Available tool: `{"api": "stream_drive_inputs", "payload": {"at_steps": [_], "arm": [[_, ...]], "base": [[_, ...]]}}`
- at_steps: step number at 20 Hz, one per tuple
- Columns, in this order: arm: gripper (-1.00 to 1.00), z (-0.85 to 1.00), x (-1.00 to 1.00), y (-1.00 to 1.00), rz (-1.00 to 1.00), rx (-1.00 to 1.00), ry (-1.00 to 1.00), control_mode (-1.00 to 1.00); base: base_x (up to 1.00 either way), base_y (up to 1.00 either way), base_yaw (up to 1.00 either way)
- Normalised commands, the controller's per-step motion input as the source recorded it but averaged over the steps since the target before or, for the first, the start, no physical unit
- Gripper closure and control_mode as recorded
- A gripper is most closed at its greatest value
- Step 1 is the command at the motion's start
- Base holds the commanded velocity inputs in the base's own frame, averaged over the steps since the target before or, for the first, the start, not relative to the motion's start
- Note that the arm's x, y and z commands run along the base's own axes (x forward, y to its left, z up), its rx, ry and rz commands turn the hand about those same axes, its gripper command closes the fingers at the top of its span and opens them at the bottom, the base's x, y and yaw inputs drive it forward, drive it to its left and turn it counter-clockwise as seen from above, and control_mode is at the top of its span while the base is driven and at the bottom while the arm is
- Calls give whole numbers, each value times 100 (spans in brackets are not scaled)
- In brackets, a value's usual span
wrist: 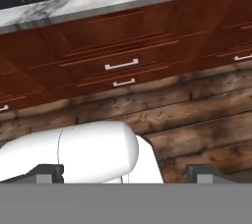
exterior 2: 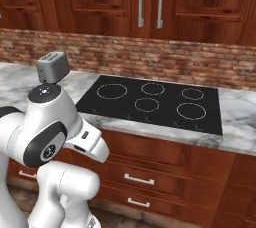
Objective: Close all open cabinet doors.
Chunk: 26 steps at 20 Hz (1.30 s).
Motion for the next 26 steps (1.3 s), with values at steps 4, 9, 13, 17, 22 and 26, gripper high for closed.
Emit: {"api": "stream_drive_inputs", "payload": {"at_steps": [4, 9, 13, 17, 22, 26], "arm": [[-100, 0, 0, 0, 0, 0, 0, 100], [-100, 0, 0, 0, 0, 0, 0, 100], [-100, 0, 0, 0, 0, 0, 0, 100], [-100, 0, 0, 0, 0, 0, 0, 100], [-100, 0, 0, 0, 0, 0, 0, 100], [-100, 0, 0, 0, 0, 0, 0, 100]], "base": [[0, -86, 4], [0, -82, 3], [0, -79, 3], [0, -77, 3], [0, -76, 2], [0, -74, 2]]}}
